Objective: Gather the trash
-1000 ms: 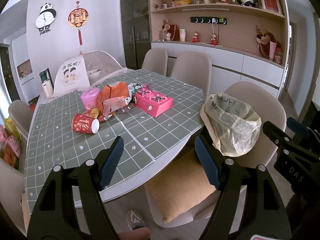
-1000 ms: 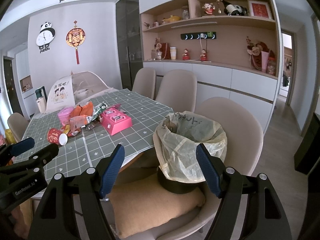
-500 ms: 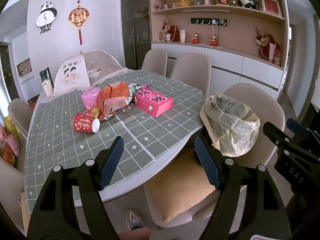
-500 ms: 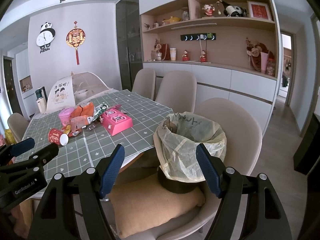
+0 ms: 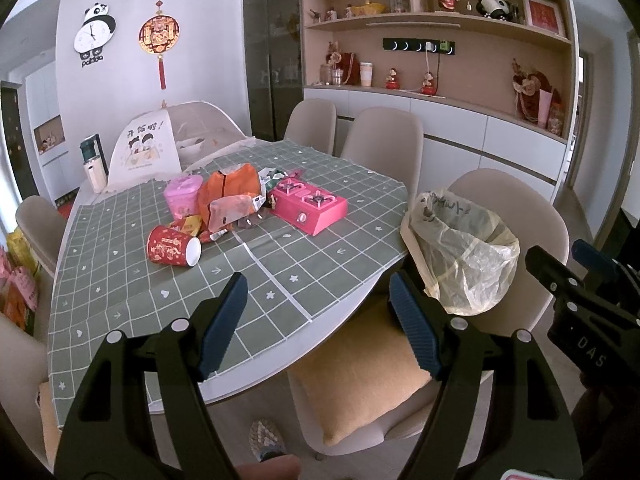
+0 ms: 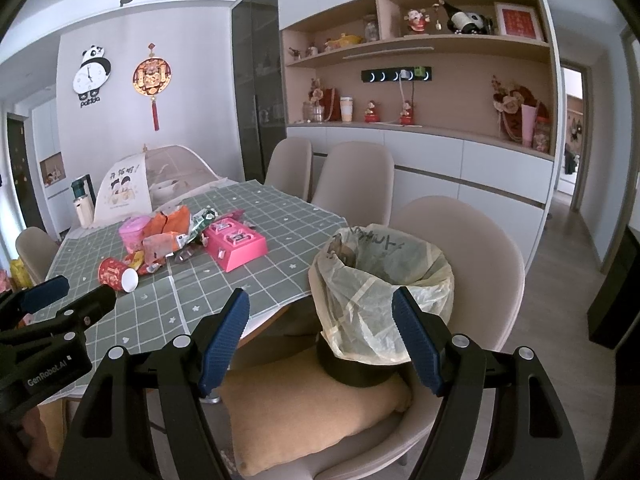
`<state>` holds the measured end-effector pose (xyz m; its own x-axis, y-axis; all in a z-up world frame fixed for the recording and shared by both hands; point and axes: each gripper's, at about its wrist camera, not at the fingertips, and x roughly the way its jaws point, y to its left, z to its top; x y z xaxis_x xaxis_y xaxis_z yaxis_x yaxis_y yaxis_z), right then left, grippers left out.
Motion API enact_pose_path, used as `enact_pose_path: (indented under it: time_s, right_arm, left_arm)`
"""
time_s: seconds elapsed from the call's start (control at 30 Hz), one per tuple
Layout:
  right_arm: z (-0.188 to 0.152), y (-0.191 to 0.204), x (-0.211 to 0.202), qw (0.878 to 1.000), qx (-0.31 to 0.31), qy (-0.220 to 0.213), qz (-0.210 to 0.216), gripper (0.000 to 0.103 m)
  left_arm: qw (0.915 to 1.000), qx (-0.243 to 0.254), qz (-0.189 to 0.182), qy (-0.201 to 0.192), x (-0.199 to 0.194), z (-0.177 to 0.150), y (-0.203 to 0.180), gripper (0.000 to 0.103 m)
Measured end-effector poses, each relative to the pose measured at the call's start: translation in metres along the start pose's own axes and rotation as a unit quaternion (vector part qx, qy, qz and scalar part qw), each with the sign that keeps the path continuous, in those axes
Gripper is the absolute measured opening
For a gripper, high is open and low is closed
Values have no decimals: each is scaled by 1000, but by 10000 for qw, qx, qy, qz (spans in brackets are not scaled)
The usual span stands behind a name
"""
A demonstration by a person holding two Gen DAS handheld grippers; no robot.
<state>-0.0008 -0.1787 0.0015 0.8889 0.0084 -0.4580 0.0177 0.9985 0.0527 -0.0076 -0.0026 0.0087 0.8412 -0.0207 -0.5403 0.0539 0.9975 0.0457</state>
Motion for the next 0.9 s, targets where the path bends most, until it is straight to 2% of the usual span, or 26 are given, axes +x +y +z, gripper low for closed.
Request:
enact_pose_path:
  time_s: [0.4,0.67,0.8,0.9]
  right_arm:
    - [-1,0,0,10000,-8,4,14,70]
    - [1,5,3,10000,-33,58,24,70]
    - [0,8,7,9999,-14,111,17,70]
    - [0,9,15,9998,12,184,16,70]
  left_arm:
    - [10000,-64,8,34,-2,-2,2,70]
    - [9996,-202,-41,215,7,-4,9,70]
    - [9983,-323,-248,422,20,-5,19,69]
    - [9958,-589,-444,547,29,-8,34,66]
